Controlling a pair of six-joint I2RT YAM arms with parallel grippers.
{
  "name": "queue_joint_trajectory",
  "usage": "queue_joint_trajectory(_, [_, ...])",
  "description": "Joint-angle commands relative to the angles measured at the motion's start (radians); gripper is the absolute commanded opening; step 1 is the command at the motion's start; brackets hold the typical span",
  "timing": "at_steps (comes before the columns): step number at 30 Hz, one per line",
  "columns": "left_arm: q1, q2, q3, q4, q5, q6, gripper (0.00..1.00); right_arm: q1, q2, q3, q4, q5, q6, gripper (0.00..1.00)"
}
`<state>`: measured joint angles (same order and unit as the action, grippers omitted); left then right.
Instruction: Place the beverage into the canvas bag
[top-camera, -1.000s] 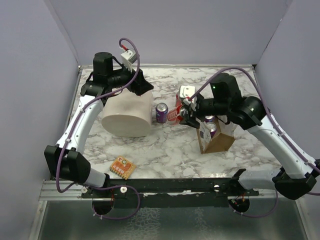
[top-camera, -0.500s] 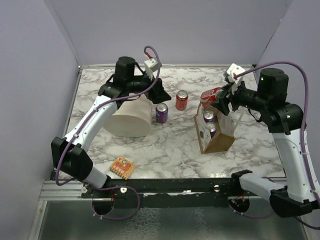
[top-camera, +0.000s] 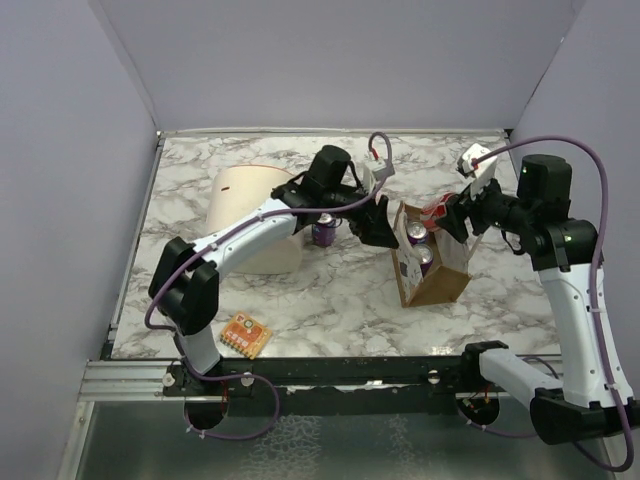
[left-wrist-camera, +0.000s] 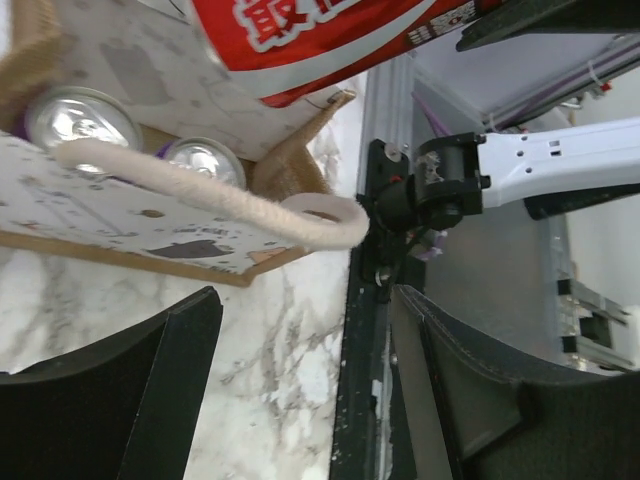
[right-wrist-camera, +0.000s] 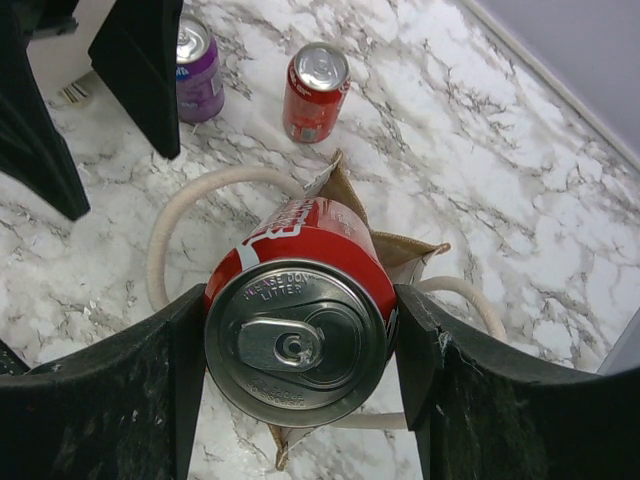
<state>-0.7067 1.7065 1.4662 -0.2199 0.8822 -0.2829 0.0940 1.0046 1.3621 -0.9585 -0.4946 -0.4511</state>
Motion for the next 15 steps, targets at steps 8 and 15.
queue_joint_trajectory(8, [-0.091,0.119,0.058,0.217,0.128,-0.252,0.7,-0.004,0.018,-0.086,0.079,0.101,-0.045,0.01])
queue_joint_trajectory(15, [-0.091,0.144,0.082,0.214,0.099,-0.255,0.68,-0.004,0.033,-0.116,0.08,0.142,-0.011,0.01])
